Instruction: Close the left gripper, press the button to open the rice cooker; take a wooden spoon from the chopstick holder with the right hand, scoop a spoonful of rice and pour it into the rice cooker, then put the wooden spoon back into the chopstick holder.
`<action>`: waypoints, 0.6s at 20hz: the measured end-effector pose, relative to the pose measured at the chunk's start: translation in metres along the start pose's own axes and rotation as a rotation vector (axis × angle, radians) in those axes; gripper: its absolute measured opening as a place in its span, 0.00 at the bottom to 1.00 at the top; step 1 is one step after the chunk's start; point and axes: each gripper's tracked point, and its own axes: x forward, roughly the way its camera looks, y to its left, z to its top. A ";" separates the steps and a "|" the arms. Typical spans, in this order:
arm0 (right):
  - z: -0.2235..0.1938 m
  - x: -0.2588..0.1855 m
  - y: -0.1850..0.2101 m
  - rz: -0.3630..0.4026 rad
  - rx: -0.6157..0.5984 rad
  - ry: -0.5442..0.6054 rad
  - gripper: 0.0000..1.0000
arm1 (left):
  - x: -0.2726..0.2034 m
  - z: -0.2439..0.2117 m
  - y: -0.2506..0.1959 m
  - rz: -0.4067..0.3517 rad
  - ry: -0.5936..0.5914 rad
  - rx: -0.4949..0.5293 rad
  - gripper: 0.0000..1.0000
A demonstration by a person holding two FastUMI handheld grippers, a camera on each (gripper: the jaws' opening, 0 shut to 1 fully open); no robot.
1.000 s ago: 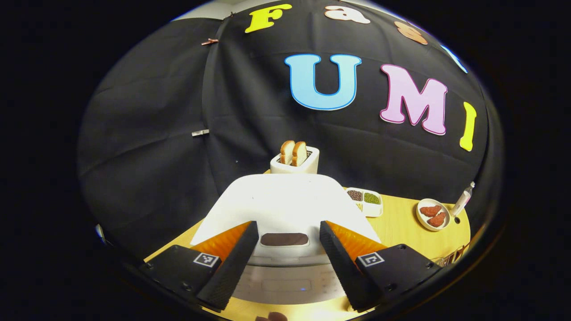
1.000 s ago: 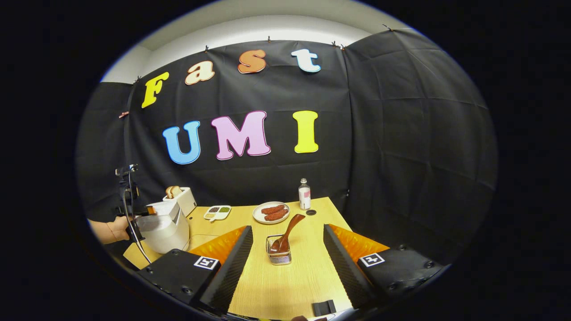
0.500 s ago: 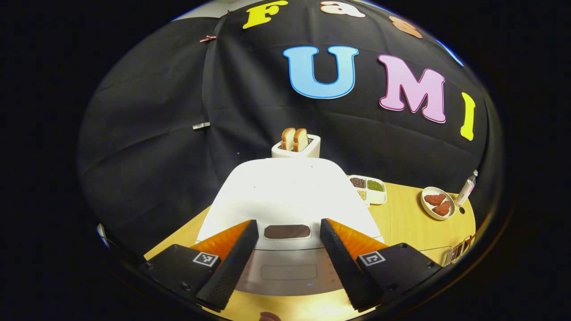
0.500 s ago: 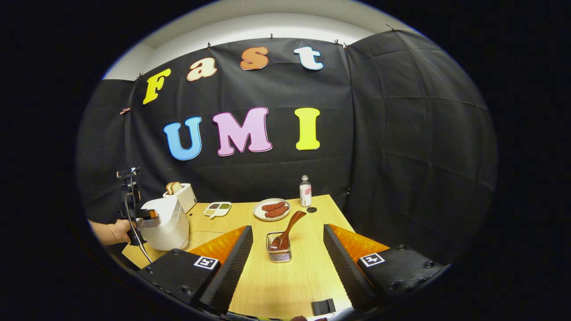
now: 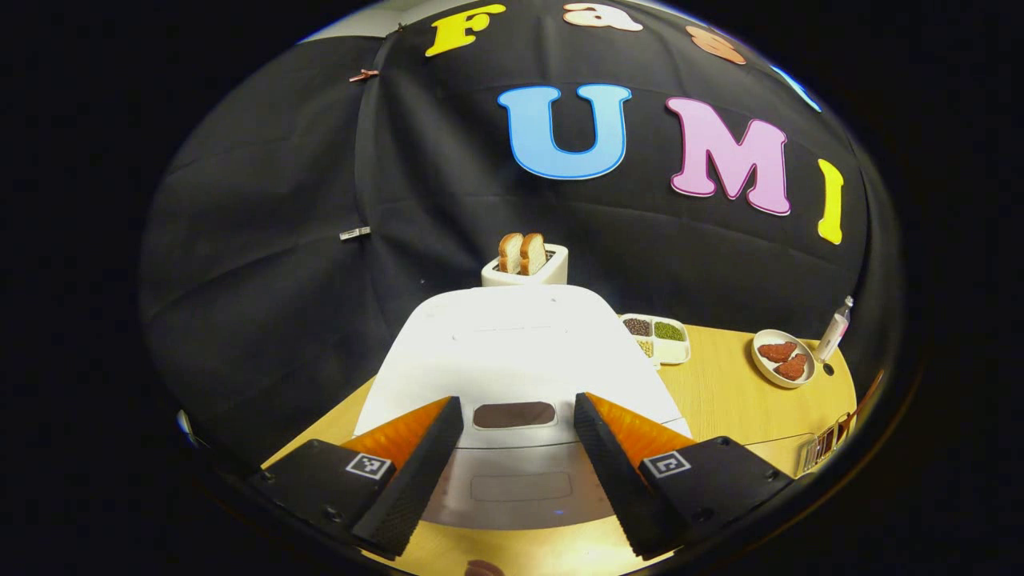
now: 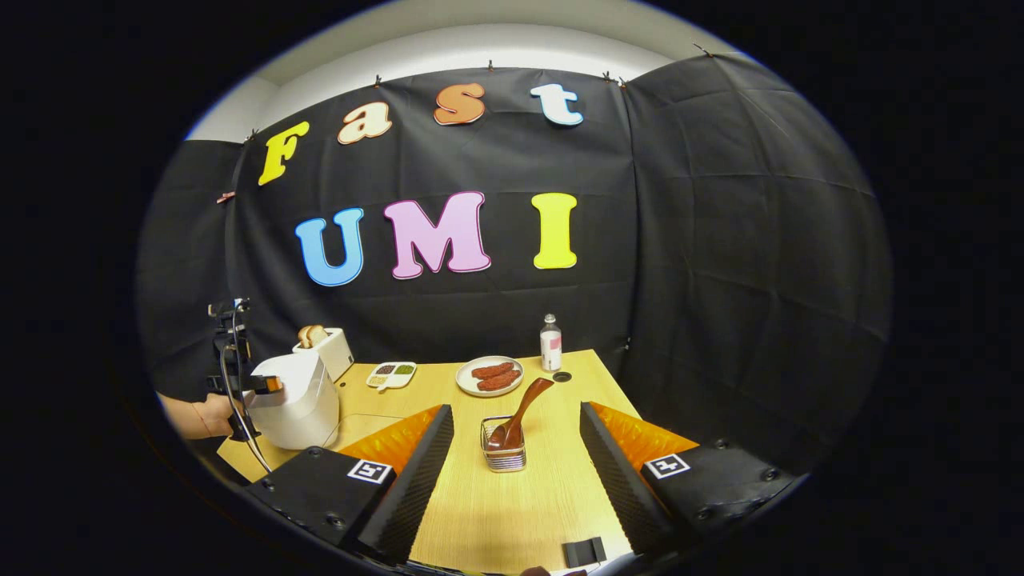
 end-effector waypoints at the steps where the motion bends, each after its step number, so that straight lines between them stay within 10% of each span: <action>1: 0.002 0.001 0.000 0.000 0.003 -0.004 0.98 | -0.004 0.004 -0.001 -0.012 -0.018 -0.013 0.97; 12: 0.025 0.015 0.014 0.035 -0.011 -0.056 0.98 | -0.105 0.058 -0.030 -0.183 -0.224 0.022 0.96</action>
